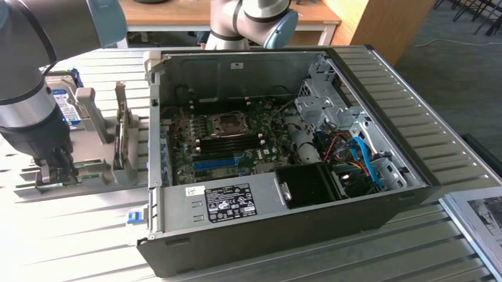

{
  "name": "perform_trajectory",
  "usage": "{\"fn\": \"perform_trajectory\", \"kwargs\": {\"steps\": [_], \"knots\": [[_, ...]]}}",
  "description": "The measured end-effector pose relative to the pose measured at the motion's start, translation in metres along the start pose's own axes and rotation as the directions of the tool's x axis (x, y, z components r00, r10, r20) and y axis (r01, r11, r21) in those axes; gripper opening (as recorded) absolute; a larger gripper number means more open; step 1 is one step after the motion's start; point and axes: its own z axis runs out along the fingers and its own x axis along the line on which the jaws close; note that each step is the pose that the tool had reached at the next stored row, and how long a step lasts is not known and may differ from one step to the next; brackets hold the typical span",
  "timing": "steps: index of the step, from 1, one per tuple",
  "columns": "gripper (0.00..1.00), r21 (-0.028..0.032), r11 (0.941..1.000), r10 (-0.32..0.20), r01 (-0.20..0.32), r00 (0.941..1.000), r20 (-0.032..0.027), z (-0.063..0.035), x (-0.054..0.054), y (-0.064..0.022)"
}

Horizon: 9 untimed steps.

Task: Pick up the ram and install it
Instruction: 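Pick up the ram and move it above insertion slot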

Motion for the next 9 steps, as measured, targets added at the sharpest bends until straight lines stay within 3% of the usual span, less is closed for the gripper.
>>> {"fn": "perform_trajectory", "kwargs": {"steps": [7,9], "knots": [[0.24,-0.0001,1.0000,0.000,0.000,1.0000,0.0000,0.0000,0.0000,0.0000],[0.16,0.0001,1.0000,0.000,0.000,1.0000,-0.0001,0.0000,0.0000,0.0000]]}}
